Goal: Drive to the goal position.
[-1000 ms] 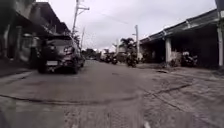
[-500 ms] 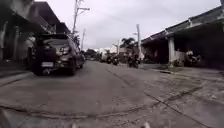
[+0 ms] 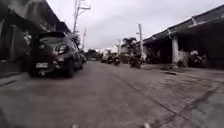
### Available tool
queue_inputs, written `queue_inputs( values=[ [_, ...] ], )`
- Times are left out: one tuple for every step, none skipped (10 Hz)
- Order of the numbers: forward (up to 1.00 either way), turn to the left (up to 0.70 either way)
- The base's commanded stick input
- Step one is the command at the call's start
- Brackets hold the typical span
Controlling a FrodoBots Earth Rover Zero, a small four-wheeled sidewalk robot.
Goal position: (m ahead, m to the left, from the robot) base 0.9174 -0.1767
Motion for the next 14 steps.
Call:
queue_inputs(
  values=[
    [0.7, 0.0],
    [0.7, 0.0],
    [0.7, 0.0],
    [0.7, 0.0],
    [0.7, 0.0],
    [0.7, 0.0],
    [0.7, 0.0],
    [0.7, 0.0],
    [0.7, 0.0],
    [0.7, 0.0],
    [0.7, 0.0],
    [0.7, 0.0],
    [0.7, 0.0],
    [0.7, 0.0]
  ],
)
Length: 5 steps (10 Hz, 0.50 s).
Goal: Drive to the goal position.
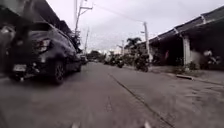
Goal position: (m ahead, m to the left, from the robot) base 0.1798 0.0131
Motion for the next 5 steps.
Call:
queue_inputs(
  values=[
    [0.7, 0.0],
    [0.7, 0.0],
    [0.7, 0.0],
    [0.7, 0.0],
    [0.7, 0.0]
  ],
)
